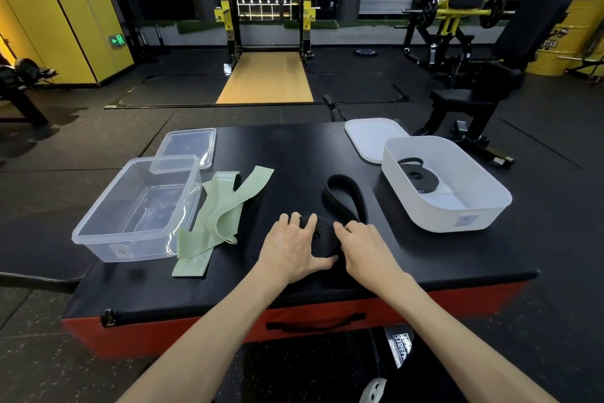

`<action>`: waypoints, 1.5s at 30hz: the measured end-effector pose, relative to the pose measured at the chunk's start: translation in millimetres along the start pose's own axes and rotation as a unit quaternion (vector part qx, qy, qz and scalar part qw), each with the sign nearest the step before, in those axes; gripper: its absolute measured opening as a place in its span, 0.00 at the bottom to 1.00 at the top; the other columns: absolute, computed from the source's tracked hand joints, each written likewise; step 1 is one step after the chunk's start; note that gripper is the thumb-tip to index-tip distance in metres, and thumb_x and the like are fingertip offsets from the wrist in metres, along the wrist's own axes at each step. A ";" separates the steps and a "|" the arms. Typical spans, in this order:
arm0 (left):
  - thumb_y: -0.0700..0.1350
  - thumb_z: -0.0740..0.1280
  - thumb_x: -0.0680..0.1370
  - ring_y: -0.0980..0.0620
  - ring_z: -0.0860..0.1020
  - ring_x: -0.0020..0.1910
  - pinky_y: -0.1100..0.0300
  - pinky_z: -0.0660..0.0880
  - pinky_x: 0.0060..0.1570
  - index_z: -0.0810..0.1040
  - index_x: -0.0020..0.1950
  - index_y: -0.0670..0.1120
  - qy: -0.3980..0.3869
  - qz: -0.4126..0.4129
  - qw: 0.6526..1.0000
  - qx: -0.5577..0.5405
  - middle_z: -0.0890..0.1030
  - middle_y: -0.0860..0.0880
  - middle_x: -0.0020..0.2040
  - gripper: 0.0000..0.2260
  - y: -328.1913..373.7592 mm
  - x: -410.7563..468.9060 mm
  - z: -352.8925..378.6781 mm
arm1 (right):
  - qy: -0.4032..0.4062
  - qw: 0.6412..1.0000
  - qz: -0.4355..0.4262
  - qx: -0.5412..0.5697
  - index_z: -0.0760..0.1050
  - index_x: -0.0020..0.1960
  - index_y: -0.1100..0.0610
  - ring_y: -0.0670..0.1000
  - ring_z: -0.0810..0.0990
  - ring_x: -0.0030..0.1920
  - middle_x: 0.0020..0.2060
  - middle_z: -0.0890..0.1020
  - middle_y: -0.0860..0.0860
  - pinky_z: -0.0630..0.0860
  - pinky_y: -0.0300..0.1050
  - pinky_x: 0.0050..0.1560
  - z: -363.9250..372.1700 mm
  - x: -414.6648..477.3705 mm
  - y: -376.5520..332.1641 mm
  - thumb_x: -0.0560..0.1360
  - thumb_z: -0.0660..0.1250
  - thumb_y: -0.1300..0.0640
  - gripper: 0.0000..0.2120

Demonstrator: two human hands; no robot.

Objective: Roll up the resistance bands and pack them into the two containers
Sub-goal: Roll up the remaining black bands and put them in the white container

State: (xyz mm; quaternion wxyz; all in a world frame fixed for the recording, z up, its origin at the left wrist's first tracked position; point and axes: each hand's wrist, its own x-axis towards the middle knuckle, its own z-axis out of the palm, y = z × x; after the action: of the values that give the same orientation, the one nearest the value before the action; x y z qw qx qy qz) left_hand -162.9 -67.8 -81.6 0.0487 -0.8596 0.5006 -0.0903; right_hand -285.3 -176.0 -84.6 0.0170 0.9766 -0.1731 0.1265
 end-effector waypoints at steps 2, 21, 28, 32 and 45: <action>0.76 0.51 0.69 0.45 0.70 0.55 0.54 0.66 0.58 0.54 0.77 0.45 -0.003 -0.029 1.000 0.003 0.71 0.42 0.63 0.46 5.8 -0.8 -1.4 | -0.004 1.000 0.012 0.001 0.63 0.72 0.62 0.58 0.75 0.51 0.51 0.77 0.57 0.64 0.45 0.49 -1.1 2.7 -0.4 0.75 0.63 0.65 0.26; 0.70 0.63 0.70 0.46 0.65 0.65 0.52 0.65 0.67 0.52 0.78 0.50 -0.087 0.229 0.964 -0.101 0.63 0.49 0.71 0.44 -33.9 29.3 -5.5 | 0.049 0.997 -0.046 0.029 0.75 0.65 0.56 0.53 0.77 0.39 0.40 0.77 0.50 0.76 0.49 0.45 13.7 -0.2 22.3 0.66 0.72 0.63 0.28; 0.72 0.60 0.69 0.46 0.71 0.56 0.56 0.67 0.64 0.54 0.78 0.51 -0.036 0.143 0.987 -0.065 0.67 0.49 0.69 0.44 -25.8 19.4 -0.2 | 0.053 0.998 -0.027 0.000 0.75 0.66 0.55 0.53 0.77 0.40 0.40 0.77 0.52 0.76 0.47 0.43 18.2 0.4 24.4 0.61 0.74 0.66 0.33; 0.74 0.58 0.68 0.45 0.71 0.57 0.53 0.68 0.64 0.54 0.78 0.51 -0.039 0.098 0.992 -0.072 0.67 0.49 0.69 0.45 -22.8 15.9 4.2 | 0.056 0.998 -0.027 -0.012 0.77 0.63 0.57 0.53 0.77 0.38 0.38 0.78 0.52 0.75 0.47 0.40 16.9 4.2 19.4 0.58 0.75 0.67 0.33; 0.75 0.54 0.68 0.44 0.70 0.54 0.53 0.68 0.60 0.56 0.77 0.49 -0.008 -0.045 0.997 -0.063 0.69 0.46 0.67 0.44 -1.5 2.0 4.5 | 0.068 0.997 0.039 -0.024 0.78 0.51 0.56 0.54 0.78 0.38 0.38 0.78 0.51 0.72 0.49 0.42 25.4 10.2 11.7 0.60 0.77 0.65 0.21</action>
State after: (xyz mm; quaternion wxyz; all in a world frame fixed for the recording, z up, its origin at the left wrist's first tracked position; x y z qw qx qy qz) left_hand -159.8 -68.9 -85.5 -0.0053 -0.8833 0.4657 -0.0540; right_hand -273.8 -192.3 -106.7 0.0470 0.9576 -0.2122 0.1892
